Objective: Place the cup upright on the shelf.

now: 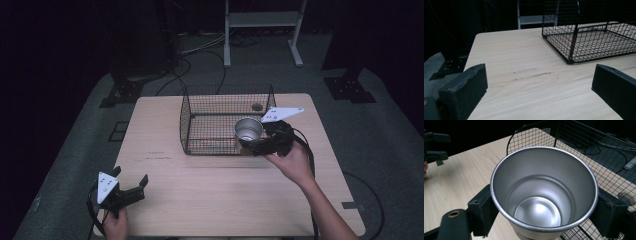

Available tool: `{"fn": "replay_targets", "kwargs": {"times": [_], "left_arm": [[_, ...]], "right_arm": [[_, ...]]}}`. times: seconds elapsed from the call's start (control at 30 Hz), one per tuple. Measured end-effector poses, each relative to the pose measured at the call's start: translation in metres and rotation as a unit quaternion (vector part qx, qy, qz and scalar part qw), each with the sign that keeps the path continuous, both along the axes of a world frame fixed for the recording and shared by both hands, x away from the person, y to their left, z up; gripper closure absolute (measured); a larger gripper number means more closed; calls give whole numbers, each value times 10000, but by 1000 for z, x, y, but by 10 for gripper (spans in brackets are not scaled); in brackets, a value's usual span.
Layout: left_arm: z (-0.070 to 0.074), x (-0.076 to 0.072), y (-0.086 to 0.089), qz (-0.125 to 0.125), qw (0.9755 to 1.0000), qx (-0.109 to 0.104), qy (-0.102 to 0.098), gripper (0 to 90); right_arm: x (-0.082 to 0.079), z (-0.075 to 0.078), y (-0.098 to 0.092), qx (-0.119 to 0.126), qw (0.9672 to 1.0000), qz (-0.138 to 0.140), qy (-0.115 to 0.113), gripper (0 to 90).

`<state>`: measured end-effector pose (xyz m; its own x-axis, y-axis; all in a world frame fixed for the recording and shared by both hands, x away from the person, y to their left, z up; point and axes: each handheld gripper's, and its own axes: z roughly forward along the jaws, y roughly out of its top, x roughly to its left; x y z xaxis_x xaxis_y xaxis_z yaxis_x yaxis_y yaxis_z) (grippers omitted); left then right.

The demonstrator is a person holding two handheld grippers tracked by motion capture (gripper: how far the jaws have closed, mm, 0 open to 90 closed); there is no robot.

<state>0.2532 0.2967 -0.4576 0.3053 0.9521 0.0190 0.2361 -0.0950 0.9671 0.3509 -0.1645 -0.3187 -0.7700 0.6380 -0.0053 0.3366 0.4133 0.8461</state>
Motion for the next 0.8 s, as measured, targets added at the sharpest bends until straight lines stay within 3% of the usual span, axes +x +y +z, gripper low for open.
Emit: {"fn": "replay_targets", "kwargs": {"times": [0.8], "left_arm": [[0, -1, 2, 6, 10000, -2, -8, 0]], "right_arm": [[40, 20, 26, -279, 9996, 2, -17, 177]]}}
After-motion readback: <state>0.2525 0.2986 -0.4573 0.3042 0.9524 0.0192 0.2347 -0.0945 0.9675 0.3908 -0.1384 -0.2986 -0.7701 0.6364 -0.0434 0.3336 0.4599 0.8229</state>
